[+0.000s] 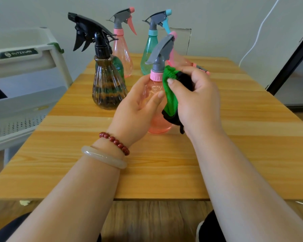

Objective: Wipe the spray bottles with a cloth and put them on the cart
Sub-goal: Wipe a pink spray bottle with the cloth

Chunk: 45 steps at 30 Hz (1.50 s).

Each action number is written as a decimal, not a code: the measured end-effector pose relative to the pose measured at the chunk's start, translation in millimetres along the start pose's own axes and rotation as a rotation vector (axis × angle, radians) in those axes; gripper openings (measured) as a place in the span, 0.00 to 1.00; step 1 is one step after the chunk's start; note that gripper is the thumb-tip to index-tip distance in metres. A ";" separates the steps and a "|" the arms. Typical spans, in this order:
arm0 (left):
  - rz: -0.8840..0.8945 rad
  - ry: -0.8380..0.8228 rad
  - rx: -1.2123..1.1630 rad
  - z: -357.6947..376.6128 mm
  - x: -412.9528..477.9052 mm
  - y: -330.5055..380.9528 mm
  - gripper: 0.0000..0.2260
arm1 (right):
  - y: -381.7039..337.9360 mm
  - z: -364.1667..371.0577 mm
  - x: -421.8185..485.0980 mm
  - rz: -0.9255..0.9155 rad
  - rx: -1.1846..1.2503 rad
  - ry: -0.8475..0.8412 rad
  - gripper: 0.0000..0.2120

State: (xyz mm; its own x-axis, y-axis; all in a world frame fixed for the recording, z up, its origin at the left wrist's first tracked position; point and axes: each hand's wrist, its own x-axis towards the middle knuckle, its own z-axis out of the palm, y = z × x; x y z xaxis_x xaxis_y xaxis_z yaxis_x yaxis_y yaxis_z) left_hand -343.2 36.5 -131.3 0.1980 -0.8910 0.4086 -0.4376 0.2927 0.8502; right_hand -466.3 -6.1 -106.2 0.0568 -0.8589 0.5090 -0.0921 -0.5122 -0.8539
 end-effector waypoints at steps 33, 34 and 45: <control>-0.034 -0.022 0.024 -3.3 0.5 -6.0 0.22 | 8.8 2.3 -1.6 0.108 0.105 -0.008 0.10; -0.050 -0.012 0.023 -2.1 0.2 -4.3 0.22 | 9.7 2.0 0.1 0.126 0.101 -0.017 0.10; 0.022 0.050 0.026 -4.8 -2.3 1.9 0.20 | 8.8 1.2 -11.8 0.107 0.111 -0.024 0.06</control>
State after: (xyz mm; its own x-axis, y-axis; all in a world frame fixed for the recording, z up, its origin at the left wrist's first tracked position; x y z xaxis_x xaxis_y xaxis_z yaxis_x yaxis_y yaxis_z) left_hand -340.3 40.8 -129.1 0.2312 -0.8658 0.4438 -0.4649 0.3024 0.8321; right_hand -466.5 -0.5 -119.8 0.0764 -0.9075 0.4130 0.0117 -0.4133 -0.9105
